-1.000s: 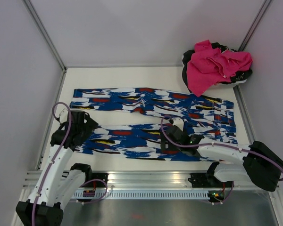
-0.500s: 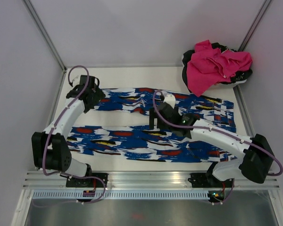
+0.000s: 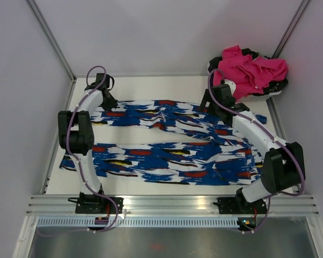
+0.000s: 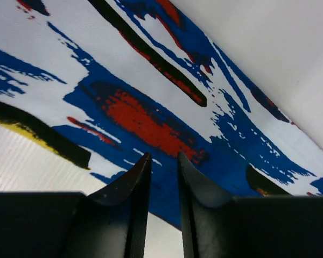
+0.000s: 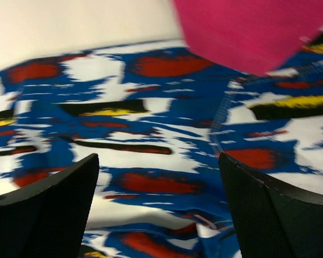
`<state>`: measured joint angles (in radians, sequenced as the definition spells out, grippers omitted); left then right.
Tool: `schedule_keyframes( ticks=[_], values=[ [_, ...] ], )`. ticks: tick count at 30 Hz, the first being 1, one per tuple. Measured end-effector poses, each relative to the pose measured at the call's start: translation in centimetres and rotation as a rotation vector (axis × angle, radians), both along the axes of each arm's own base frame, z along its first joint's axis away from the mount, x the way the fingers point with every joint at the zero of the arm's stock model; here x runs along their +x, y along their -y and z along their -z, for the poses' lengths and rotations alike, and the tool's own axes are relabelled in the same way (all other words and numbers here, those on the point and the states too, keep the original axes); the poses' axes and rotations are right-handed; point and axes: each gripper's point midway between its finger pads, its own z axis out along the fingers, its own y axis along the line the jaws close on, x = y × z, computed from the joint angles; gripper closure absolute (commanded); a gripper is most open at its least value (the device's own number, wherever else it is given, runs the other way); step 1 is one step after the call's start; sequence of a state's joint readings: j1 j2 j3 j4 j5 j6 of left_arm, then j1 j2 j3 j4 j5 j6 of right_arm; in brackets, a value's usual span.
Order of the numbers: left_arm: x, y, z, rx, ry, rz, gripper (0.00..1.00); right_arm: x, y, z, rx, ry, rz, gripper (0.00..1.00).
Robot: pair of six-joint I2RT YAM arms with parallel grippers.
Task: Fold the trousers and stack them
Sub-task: Flatten the trousers out
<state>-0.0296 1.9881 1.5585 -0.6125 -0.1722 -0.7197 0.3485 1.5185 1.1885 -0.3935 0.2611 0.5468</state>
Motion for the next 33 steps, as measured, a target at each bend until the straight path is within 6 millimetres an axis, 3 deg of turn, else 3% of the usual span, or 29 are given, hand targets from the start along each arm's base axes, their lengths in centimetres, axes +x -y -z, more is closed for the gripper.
schedule_keyframes(
  ticks=[4,6,8,11,15,23,28,33],
  values=[
    [0.4,0.5,3.0,0.007,-0.09,0.01,0.68,-1.3,3.2,3.4,-0.025,-0.075,0.066,0.02],
    [-0.1,0.4,4.2,0.015,-0.138,0.008,0.55,-2.6,4.0,4.8,-0.037,-0.112,0.077,0.02],
    [-0.5,0.3,5.2,0.024,-0.18,0.006,0.24,-3.4,4.5,5.4,-0.046,-0.128,0.083,0.02],
    [0.4,0.3,4.9,0.027,-0.176,-0.007,0.12,-3.6,5.0,5.1,-0.046,-0.117,0.094,0.02],
    [0.0,0.0,5.4,0.045,-0.206,-0.014,0.05,-3.7,6.4,5.5,-0.045,-0.116,0.131,0.02],
    [-1.5,-1.3,5.8,0.074,-0.252,-0.057,0.03,-6.2,9.3,9.5,-0.069,-0.208,0.203,0.02],
    [-4.2,-4.0,5.7,0.062,-0.274,-0.121,0.03,-6.2,10.2,11.4,-0.083,-0.244,0.232,0.02],
    [-6.6,-6.5,5.6,0.063,-0.288,-0.178,0.04,-5.5,11.8,14.6,-0.105,-0.309,0.271,0.02]
  ],
)
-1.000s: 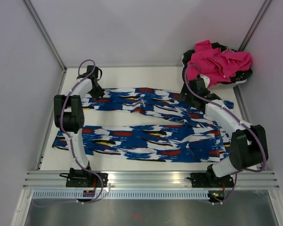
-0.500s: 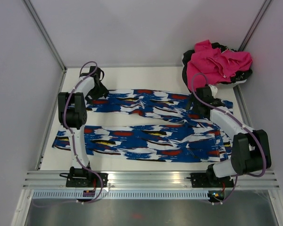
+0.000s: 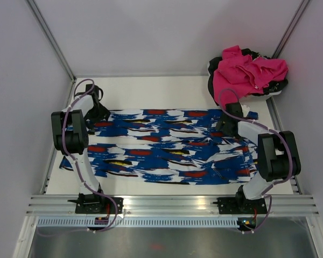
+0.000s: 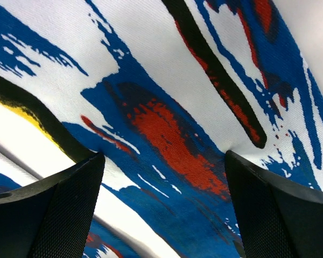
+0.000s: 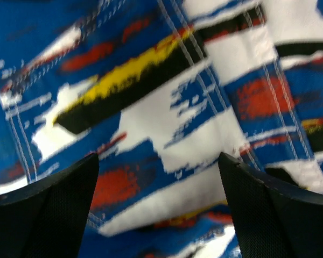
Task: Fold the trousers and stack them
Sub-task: Flatten the trousers out
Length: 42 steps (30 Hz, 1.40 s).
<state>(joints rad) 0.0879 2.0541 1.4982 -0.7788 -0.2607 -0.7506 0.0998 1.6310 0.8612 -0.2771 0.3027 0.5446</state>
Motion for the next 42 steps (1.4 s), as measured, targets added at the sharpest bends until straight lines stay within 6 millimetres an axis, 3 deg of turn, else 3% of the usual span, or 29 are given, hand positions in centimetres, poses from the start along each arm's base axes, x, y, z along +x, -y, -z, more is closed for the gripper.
schedule_keyframes(
  ticks=[6,11,14,17,21,23,25,27,30,36,42],
  values=[
    [-0.2,-0.1,-0.1,0.001,-0.004,0.029,0.05,2.7,1.4,0.0,-0.017,0.018,0.026,0.02],
    [0.0,1.0,0.0,-0.023,0.001,0.069,0.05,5.0,3.4,-0.2,-0.001,0.047,0.069,0.02],
    [0.1,2.5,-0.5,-0.015,0.008,0.12,0.04,5.4,4.1,-0.4,0.006,0.059,0.077,0.02],
    [0.0,5.3,-2.5,-0.006,0.053,0.202,0.04,5.2,4.0,-0.6,0.025,0.065,0.061,0.02],
    [-1.2,12.3,-9.0,-0.01,0.225,0.408,0.03,3.6,3.4,-1.7,0.061,0.066,0.021,0.02],
    [-2.3,17.4,-13.1,-0.048,0.375,0.563,0.03,3.2,3.1,-3.2,0.065,0.084,0.0,0.02],
    [-4.7,23.2,-16.3,-0.133,0.505,0.729,0.04,3.2,3.1,-5.2,0.061,0.124,-0.013,0.02],
    [-8.1,28.3,-17.9,-0.214,0.584,0.881,0.04,3.3,3.1,-7.7,0.054,0.17,-0.024,0.02],
    [-12.9,34.0,-16.7,-0.265,0.569,1.044,0.04,4.1,3.2,-12.0,0.044,0.257,-0.034,0.02],
    [-19.0,41.1,-10.4,-0.175,0.401,1.241,0.03,4.9,3.1,-19.1,0.037,0.415,-0.046,0.02],
    [-21.5,47.2,-6.0,-0.115,0.339,1.351,0.04,3.4,3.0,-20.8,0.036,0.435,-0.046,0.02]
  ],
)
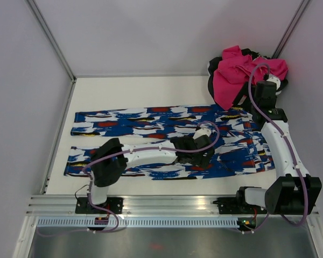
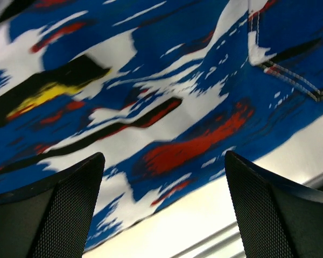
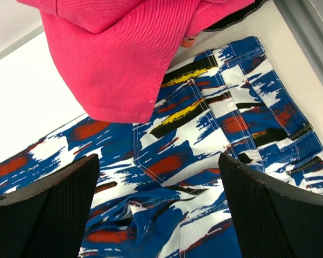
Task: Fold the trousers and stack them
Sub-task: Flatten the trousers out
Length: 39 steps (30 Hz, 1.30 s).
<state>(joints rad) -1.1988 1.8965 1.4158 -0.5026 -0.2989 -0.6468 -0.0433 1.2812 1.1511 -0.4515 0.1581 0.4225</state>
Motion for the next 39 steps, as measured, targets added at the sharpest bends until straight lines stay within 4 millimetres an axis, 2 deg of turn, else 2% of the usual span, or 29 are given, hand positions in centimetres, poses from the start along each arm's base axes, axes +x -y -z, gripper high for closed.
schedule_keyframes(
  ticks=[3,5,8,10,16,19,24,32,35,39],
  values=[
    [0.3,2.1,1.8,0.021,-0.02,-0.008,0.07,-0.8,0.0,-0.4,0.0,0.005,0.0,0.02],
    [0.4,2.9,3.5,0.051,-0.044,-0.02,0.08,-1.4,-0.1,-0.7,0.0,0.013,-0.002,0.02],
    [-0.5,2.1,5.8,0.12,-0.076,-0.02,0.09,-2.3,-0.1,-0.6,-0.002,0.019,-0.003,0.02],
    [-1.4,2.1,5.8,0.128,-0.092,-0.002,0.09,-2.9,-0.2,0.3,0.001,0.014,-0.006,0.02],
    [-3.2,2.1,5.9,0.127,-0.135,0.039,0.1,-4.6,-0.8,5.4,0.022,-0.078,-0.032,0.02],
    [-3.7,1.9,5.9,0.123,-0.154,0.05,0.1,-4.8,-1.4,7.3,0.031,-0.109,-0.068,0.02],
    [-5.2,1.8,5.8,0.119,-0.181,0.08,0.1,-3.6,-2.6,10.5,0.06,-0.147,-0.142,0.02],
    [-7.4,1.7,5.7,0.099,-0.213,0.096,0.1,-1.8,-4.5,18.2,0.072,-0.312,-0.24,0.02],
    [-7.8,1.5,5.7,0.083,-0.221,0.084,0.1,-1.3,-4.4,19.8,0.068,-0.335,-0.238,0.02],
    [-7.9,1.4,5.6,0.061,-0.225,0.066,0.1,-0.1,-4.2,19.9,0.052,-0.31,-0.236,0.02]
  ],
)
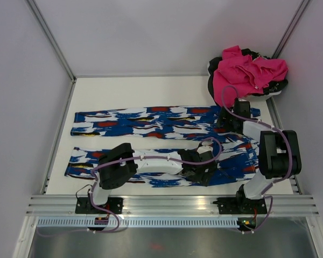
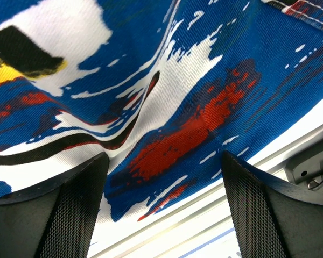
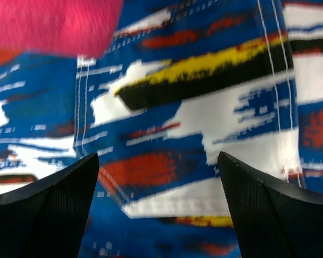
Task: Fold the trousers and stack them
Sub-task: Flatten the trousers out
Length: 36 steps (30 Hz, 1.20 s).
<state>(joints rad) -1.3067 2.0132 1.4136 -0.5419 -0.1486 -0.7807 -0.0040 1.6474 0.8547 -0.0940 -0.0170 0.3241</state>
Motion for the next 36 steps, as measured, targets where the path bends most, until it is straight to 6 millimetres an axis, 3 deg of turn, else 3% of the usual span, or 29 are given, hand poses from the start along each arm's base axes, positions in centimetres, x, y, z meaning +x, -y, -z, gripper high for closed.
schedule_keyframes(
  ticks=[16,26,30,33,36],
  values=[
    [-0.5,-0.5,-0.1,-0.012,-0.006,-0.007,0.1,4.2,1.2,0.3,-0.077,0.014,0.03,0.02],
    [-0.7,-1.0,-0.3,0.014,-0.005,0.01,0.09,3.7,0.3,-0.4,-0.061,0.025,-0.004,0.02],
    [-0.7,-1.5,-1.4,0.034,0.012,0.034,0.05,1.6,-0.6,-3.7,-0.049,0.084,-0.03,0.02],
    [0.3,-0.6,-3.7,0.013,0.064,0.055,0.03,0.9,-0.4,-8.7,-0.061,0.197,-0.019,0.02],
    [1.9,1.0,-7.1,-0.061,0.122,0.056,0.02,-0.1,0.7,-14.1,-0.094,0.325,0.029,0.02]
  ],
)
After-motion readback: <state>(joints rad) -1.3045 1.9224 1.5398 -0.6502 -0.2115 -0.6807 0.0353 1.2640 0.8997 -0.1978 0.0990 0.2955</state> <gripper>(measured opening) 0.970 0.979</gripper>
